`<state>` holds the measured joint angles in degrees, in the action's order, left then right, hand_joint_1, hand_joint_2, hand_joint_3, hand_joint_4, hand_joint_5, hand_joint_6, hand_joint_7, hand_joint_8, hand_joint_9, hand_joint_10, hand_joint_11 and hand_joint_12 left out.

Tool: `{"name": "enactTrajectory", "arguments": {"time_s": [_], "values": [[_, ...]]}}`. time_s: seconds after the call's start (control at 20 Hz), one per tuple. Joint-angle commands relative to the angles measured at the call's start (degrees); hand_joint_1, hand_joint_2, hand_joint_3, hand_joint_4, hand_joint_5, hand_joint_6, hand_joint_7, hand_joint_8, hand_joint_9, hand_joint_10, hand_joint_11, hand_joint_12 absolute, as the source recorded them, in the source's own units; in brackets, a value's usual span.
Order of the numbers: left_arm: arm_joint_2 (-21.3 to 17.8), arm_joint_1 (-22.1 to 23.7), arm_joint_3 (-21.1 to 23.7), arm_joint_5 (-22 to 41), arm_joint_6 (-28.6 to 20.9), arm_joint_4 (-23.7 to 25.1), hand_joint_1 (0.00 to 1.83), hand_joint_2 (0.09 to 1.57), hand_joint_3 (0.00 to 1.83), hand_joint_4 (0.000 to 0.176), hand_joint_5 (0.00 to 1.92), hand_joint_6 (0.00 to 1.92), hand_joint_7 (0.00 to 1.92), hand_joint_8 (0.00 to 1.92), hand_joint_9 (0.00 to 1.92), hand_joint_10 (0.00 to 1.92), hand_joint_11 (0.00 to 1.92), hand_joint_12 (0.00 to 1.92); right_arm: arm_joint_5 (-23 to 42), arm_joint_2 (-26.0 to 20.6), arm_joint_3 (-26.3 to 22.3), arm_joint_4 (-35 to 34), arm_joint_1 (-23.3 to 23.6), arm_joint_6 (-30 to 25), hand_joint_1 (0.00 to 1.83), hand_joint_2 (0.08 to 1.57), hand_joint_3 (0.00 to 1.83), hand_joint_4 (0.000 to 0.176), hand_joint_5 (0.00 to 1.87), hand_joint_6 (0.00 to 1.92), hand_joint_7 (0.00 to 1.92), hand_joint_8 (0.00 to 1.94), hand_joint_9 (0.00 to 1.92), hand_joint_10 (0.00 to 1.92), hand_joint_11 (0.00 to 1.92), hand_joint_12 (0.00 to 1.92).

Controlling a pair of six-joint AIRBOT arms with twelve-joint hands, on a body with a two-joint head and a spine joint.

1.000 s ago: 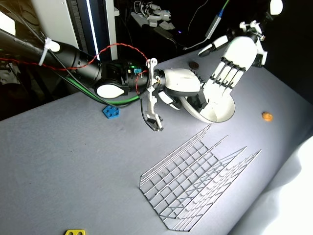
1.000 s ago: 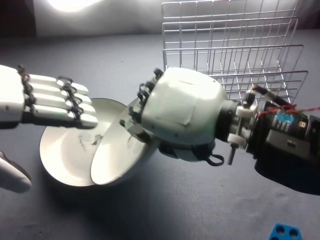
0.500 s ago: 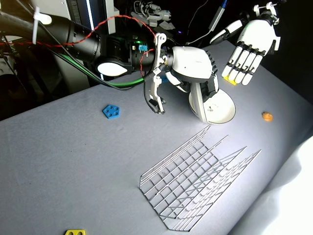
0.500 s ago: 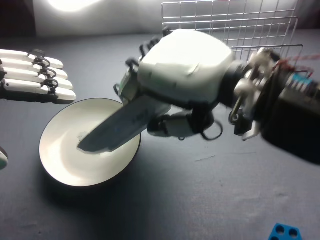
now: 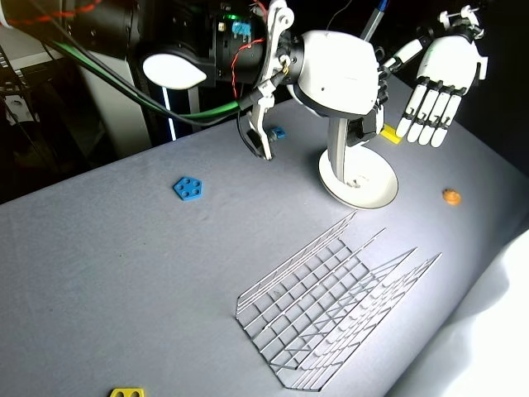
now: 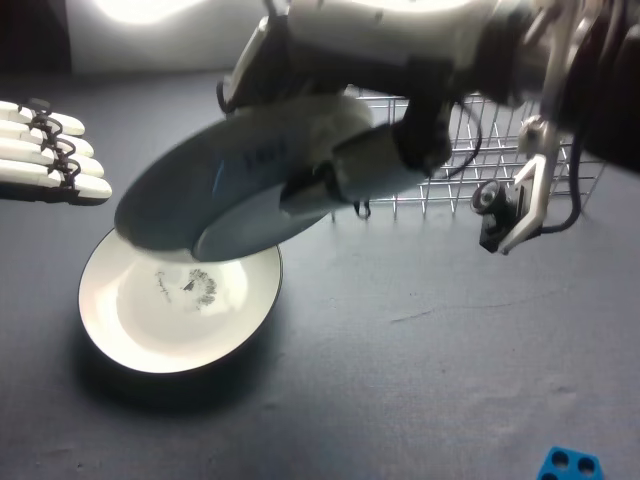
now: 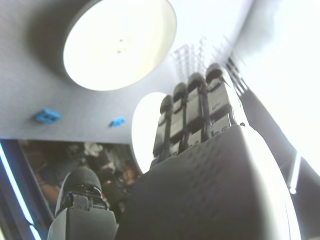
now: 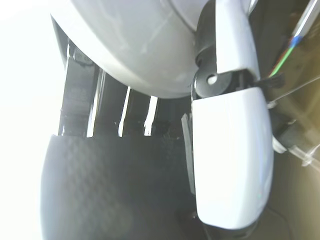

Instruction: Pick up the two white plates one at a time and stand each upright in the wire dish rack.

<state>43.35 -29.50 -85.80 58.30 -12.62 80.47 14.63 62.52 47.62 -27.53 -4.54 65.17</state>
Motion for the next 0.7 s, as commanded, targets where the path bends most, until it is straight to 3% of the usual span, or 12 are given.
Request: {"name": "enactTrajectory", "arguments": {"time_s": [0.0, 0.3, 0.65], "values": [[-0.4, 0.4, 0.0, 1.8, 0.4, -3.4, 0.00, 1.04, 0.00, 0.000, 0.09, 0.01, 0.11, 0.01, 0.07, 0.01, 0.00, 0.00, 6.5, -0.7, -0.2, -2.4, 1.7, -0.8, 1.23, 1.08, 0.00, 0.033, 1.04, 0.90, 1.10, 0.79, 1.30, 0.00, 0.94, 0.87], [-0.5, 0.3, -0.1, 1.3, 0.7, -3.3, 0.00, 1.04, 0.00, 0.000, 0.08, 0.00, 0.09, 0.00, 0.05, 0.00, 0.00, 0.00, 7.2, -4.6, -0.2, -11.8, 6.0, -0.7, 1.23, 1.08, 0.00, 0.032, 1.04, 0.90, 1.09, 0.80, 1.30, 0.00, 0.90, 0.89], [0.0, 0.6, -0.4, 1.2, 0.9, -3.3, 0.00, 1.04, 0.00, 0.000, 0.08, 0.00, 0.10, 0.00, 0.07, 0.01, 0.00, 0.00, 8.7, -8.2, 1.1, -13.0, 6.4, -3.8, 1.23, 1.08, 0.00, 0.029, 1.04, 0.89, 1.11, 0.78, 1.30, 0.01, 0.91, 0.88]]}}
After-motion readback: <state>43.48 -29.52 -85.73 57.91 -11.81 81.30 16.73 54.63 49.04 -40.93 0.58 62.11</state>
